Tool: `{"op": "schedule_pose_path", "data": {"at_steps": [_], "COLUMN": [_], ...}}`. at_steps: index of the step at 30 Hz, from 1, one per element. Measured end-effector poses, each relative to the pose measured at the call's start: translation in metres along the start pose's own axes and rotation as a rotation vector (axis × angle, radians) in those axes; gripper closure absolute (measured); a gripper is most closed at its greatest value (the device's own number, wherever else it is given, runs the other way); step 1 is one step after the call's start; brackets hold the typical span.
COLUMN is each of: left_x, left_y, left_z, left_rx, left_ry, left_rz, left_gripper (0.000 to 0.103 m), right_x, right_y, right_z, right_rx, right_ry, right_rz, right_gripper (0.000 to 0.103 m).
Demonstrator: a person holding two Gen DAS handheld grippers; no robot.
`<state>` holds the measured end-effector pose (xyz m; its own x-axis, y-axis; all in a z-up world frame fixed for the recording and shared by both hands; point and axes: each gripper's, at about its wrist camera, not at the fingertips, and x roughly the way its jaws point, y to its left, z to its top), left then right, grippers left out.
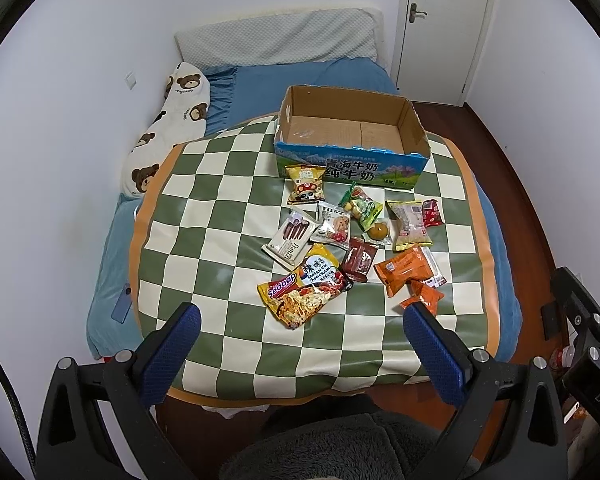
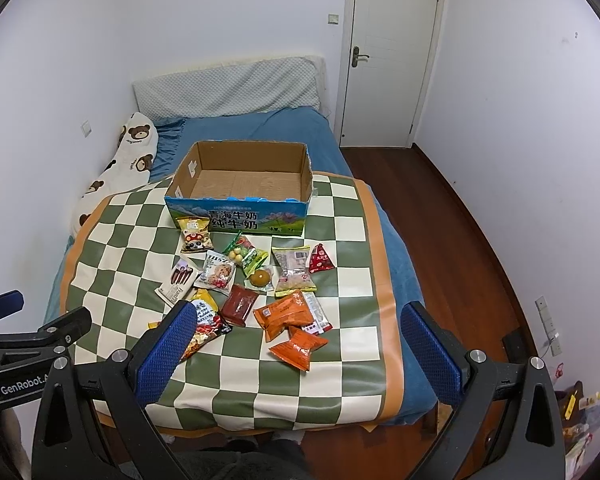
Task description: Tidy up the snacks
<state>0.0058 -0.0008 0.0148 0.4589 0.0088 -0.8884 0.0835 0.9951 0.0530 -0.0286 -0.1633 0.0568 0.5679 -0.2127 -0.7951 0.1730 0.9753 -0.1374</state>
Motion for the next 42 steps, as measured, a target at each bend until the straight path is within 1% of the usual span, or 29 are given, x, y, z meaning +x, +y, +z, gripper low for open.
{"op": "schedule_pose_path", "data": {"at_steps": [13,19,42], "left_x": [-0.0013,-0.0008,-0.001], "left_y": [0.0006,-0.002,-0.0027], "left_z": [0.0002,0.007,0.0057], "left_rx": [0.0,0.005,0.005], "left_ry": [-0.001,0.001,-0.001], "left_rz": [0.0,-0.001,-0.002], "left_gripper": [0.0,0.0,0.0], "right_x": [-0.0001,-0.001,-0.0021], "right_y": [0.0015,0.0012,0.001], "right_z": [0.0009,0.0018,0.005], "right_rx": [0.001,0.002,0.006], "right_ry": [-0.001,-0.003,-0.003], "right_rz": [0.0,0.0,0.009], "right_gripper": [0.0,0.0,0.0]}}
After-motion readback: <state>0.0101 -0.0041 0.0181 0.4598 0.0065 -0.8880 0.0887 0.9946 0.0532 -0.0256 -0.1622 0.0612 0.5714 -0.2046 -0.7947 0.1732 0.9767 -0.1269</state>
